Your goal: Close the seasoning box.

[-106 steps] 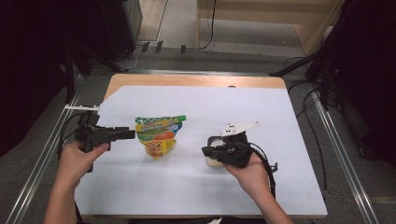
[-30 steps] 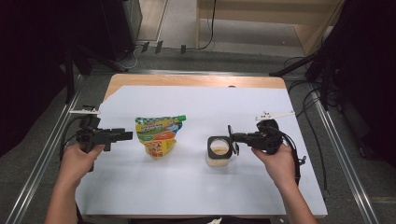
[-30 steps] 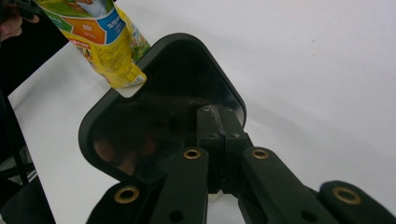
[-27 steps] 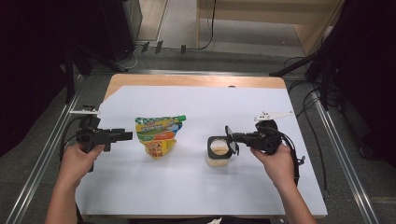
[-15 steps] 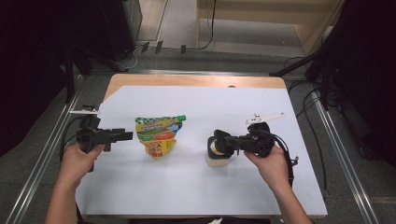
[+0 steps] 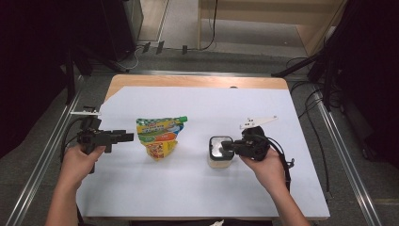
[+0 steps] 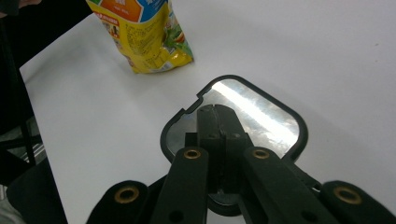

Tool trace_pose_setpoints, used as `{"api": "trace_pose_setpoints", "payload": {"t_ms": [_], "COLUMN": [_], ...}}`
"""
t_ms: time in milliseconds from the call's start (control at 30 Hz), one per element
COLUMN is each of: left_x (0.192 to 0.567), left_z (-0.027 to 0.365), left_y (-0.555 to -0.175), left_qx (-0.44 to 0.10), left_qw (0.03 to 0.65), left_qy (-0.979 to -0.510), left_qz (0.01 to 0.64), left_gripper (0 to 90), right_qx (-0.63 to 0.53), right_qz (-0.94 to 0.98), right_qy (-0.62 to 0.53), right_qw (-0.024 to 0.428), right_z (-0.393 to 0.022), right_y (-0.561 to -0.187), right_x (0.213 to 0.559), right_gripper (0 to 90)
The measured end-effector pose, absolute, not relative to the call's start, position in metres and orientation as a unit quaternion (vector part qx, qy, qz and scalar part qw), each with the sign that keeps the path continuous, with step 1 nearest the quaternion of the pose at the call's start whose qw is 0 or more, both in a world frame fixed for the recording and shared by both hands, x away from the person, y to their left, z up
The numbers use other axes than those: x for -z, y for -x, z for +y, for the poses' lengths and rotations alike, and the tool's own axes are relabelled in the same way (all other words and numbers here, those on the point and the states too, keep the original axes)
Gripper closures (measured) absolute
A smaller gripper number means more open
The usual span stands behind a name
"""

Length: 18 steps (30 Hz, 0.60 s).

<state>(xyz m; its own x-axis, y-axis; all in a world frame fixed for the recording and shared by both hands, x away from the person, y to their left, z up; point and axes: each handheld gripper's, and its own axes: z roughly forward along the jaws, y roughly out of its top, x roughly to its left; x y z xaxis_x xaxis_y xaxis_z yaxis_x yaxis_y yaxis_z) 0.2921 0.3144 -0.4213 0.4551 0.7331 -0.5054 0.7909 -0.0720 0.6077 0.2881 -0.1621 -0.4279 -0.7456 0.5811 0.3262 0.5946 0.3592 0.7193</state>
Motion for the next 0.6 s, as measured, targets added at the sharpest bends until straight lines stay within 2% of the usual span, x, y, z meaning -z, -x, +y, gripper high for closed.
{"api": "trace_pose_setpoints", "payload": {"t_ms": [133,600], "left_x": [0.422,0.423], "left_z": [0.314,0.312], "left_y": [-0.292,-0.295], "left_qx": [0.033,0.035], "left_qw": [0.438,0.435], "left_qy": [-0.732,-0.734], "left_qz": [0.521,0.52], "left_gripper": [38.1,38.2], "right_qx": [0.449,0.464], "right_qz": [-0.818,-0.798], "right_qy": [0.36,0.382], "right_qw": [0.0,-0.032], "right_z": [-0.168,-0.197], "right_y": [-0.289,-0.295], "right_x": [0.426,0.426], "right_gripper": [85.7,59.5]}}
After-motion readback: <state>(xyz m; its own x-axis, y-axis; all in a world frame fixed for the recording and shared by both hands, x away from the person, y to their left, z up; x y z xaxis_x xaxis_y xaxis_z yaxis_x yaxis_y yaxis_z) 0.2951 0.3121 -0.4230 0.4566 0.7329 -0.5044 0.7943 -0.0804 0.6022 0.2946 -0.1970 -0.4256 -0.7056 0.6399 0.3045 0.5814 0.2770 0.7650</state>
